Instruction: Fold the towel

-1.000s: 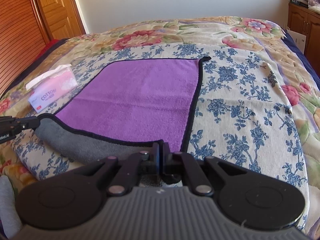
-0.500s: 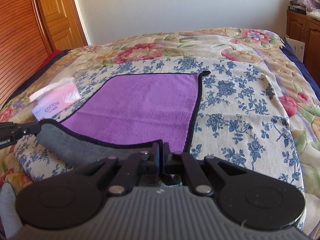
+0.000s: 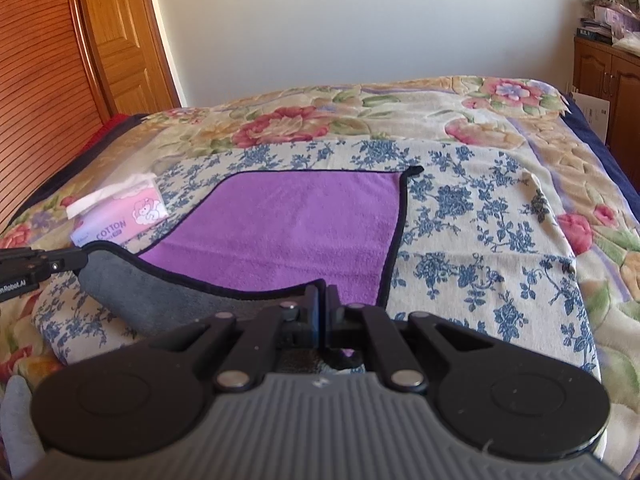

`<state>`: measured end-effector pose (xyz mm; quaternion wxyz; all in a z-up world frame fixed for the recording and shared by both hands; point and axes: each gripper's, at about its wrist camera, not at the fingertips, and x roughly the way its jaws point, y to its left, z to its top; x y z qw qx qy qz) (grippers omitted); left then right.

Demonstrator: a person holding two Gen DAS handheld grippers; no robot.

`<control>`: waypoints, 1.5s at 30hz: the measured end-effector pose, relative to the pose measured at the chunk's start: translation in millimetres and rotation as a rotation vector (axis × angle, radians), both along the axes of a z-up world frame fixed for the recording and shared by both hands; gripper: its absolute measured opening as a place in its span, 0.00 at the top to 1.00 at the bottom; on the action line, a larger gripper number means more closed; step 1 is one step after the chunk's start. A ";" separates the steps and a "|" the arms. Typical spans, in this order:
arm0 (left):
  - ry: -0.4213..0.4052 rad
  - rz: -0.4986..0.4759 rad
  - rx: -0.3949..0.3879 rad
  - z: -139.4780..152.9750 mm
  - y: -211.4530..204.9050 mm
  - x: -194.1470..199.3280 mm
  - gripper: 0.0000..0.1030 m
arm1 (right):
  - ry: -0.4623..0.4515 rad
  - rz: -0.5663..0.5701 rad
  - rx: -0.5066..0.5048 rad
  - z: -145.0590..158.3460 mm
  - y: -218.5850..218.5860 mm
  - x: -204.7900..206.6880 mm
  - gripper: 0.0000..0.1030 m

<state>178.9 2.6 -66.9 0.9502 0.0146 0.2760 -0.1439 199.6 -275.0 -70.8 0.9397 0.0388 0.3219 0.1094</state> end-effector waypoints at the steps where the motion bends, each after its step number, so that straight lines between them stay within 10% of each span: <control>1: -0.001 0.000 0.001 0.7 0.0 0.4 0.96 | -0.004 0.001 -0.001 0.8 0.3 0.2 0.96; 45: -0.098 -0.014 0.003 44.0 -10.7 35.4 0.96 | -0.205 0.046 -0.094 37.6 12.6 30.4 0.97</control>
